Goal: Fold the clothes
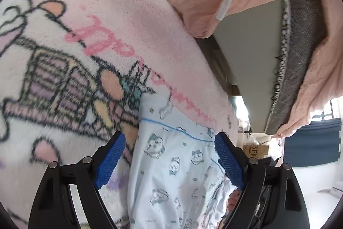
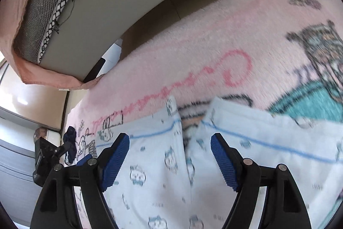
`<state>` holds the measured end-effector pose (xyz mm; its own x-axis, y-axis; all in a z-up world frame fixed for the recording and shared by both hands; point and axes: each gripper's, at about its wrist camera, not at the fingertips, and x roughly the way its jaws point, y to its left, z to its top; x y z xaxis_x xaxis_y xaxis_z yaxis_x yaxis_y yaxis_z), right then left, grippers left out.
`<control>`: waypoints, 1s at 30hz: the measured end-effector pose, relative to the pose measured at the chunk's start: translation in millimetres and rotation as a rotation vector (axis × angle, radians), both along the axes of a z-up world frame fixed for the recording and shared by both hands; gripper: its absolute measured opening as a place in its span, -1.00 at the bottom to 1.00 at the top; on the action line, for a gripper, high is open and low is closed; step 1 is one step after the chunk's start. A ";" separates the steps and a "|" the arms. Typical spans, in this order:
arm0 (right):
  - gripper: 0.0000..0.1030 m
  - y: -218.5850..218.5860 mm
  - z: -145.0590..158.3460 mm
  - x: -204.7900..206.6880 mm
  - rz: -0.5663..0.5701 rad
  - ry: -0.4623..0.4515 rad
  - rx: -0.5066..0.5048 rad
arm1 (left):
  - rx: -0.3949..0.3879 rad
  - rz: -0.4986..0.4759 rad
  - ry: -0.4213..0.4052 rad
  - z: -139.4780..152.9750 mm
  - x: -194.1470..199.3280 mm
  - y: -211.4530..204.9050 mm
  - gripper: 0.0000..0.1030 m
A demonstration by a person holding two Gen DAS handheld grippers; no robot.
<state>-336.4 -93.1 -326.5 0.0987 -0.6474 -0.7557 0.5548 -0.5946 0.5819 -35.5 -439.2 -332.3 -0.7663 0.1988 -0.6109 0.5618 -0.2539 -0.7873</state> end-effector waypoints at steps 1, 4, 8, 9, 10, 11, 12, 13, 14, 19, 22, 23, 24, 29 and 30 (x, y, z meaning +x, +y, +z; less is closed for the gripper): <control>0.52 8.8 2.6 1.4 -0.009 -0.005 -0.003 | -0.015 -0.003 -0.002 5.8 3.5 3.7 0.66; 0.52 32.9 11.0 4.3 -0.030 -0.006 -0.011 | -0.094 -0.038 -0.031 25.2 7.4 17.8 0.66; 0.52 59.8 18.1 -2.3 -0.071 0.025 0.030 | -0.257 -0.146 -0.093 53.8 1.0 46.6 0.66; 0.52 68.0 19.1 -5.8 -0.095 0.015 0.032 | -0.303 -0.184 -0.111 60.3 -1.5 56.3 0.66; 0.52 77.0 19.7 -9.7 -0.126 -0.009 0.022 | -0.350 -0.222 -0.129 66.9 -4.0 66.0 0.66; 0.52 86.0 20.3 -13.5 -0.158 -0.034 0.012 | -0.399 -0.261 -0.146 73.4 -6.9 76.6 0.66; 0.52 95.2 21.2 -17.3 -0.189 -0.063 -0.006 | -0.454 -0.304 -0.164 79.7 -11.3 90.6 0.66; 0.52 104.6 22.2 -21.0 -0.221 -0.094 -0.030 | -0.512 -0.349 -0.180 86.1 -15.7 105.6 0.66; 0.52 113.5 23.6 -24.5 -0.252 -0.118 -0.047 | -0.572 -0.396 -0.193 91.8 -20.0 123.3 0.66; 0.52 147.7 30.0 -38.8 -0.375 -0.174 -0.064 | -0.803 -0.556 -0.201 104.1 -29.0 201.8 0.66; 0.52 164.7 31.7 -45.0 -0.419 -0.211 -0.087 | -0.931 -0.596 -0.194 102.8 -29.1 242.1 0.66; 0.52 169.7 31.8 -46.4 -0.430 -0.219 -0.090 | -0.974 -0.609 -0.192 102.4 -29.2 255.6 0.66; 0.52 174.3 31.6 -47.3 -0.440 -0.224 -0.089 | -1.018 -0.622 -0.190 101.6 -29.0 269.4 0.66; 0.52 188.6 19.3 -55.4 -0.461 -0.221 -0.050 | -1.261 -0.690 -0.191 91.6 -24.4 341.9 0.66; 0.52 190.4 14.4 -57.5 -0.461 -0.222 -0.036 | -1.307 -0.698 -0.191 88.8 -23.6 354.9 0.66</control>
